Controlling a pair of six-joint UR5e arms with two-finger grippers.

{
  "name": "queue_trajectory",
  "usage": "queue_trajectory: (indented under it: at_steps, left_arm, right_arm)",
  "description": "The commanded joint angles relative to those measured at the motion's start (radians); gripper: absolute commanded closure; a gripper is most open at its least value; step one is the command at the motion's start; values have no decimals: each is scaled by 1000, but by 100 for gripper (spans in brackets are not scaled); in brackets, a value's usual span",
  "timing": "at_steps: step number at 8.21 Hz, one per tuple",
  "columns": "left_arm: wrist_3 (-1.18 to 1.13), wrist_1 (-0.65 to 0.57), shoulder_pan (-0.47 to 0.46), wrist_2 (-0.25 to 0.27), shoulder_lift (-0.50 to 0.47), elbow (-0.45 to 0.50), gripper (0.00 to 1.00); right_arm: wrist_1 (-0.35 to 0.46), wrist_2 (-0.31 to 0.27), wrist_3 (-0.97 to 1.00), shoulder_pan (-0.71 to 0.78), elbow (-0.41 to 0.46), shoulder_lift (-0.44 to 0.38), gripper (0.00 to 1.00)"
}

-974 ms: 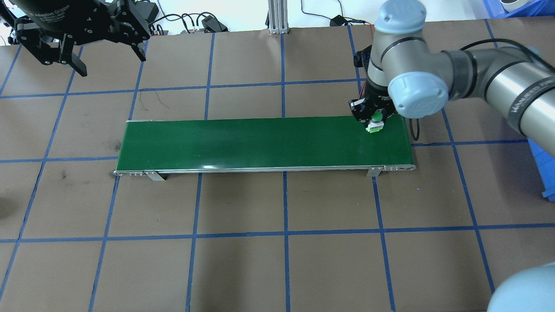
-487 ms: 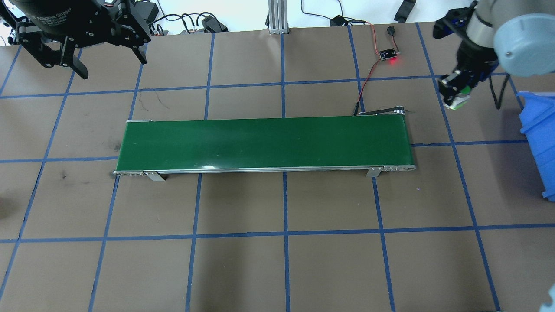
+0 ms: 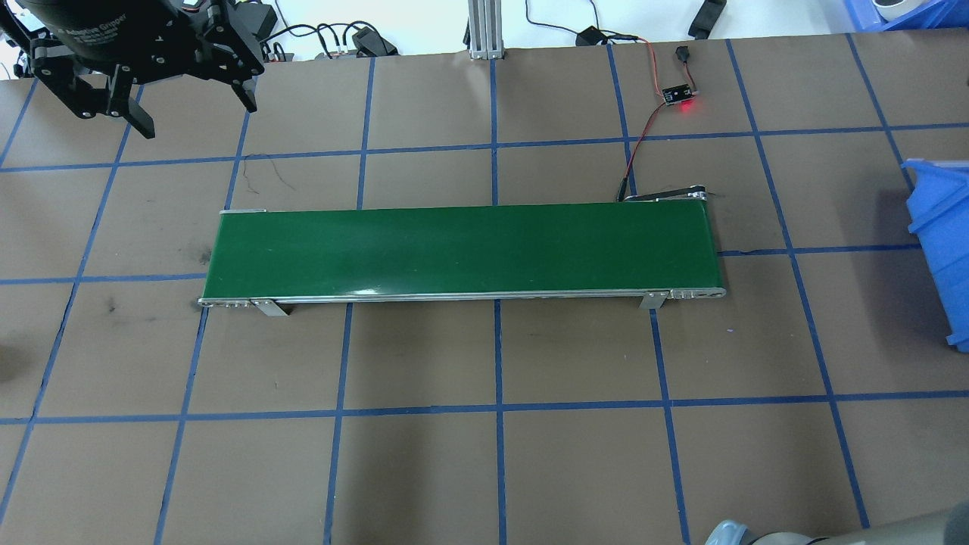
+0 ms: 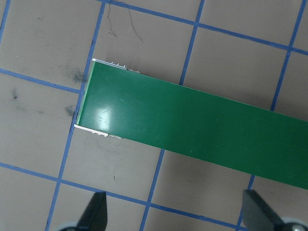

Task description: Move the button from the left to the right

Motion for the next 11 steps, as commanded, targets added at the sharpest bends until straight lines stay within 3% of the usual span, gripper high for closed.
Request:
queue_trajectory:
  at_steps: [1, 2, 4, 5, 6, 7, 8, 11]
  left_arm:
    - [1, -1, 0, 0, 2, -1, 0]
    - [0, -1, 0, 0, 2, 1, 0]
    - [0, -2, 0, 0, 2, -1, 0]
    - [-2, -2, 0, 0, 2, -1, 0]
    - [-2, -2, 0, -2, 0, -1, 0]
    - [-2, -2, 0, -2, 0, -1, 0]
    - [-2, -4, 0, 0, 2, -1, 0]
    - [0, -4, 0, 0, 2, -2, 0]
  right_arm:
    - [-181, 88, -452, -199, 3, 123, 99]
    - [-270, 143, -609, -245, 3, 209, 97]
    - [-308, 173, -716, -264, 9, 298, 92]
    - [-308, 181, -744, -264, 13, 308, 77]
    - [-308, 181, -746, -264, 15, 311, 42]
    - [-306, 181, -746, -264, 15, 308, 13]
    - [-306, 181, -744, -264, 15, 305, 0]
    - [-280, 178, -625, -266, 15, 206, 0]
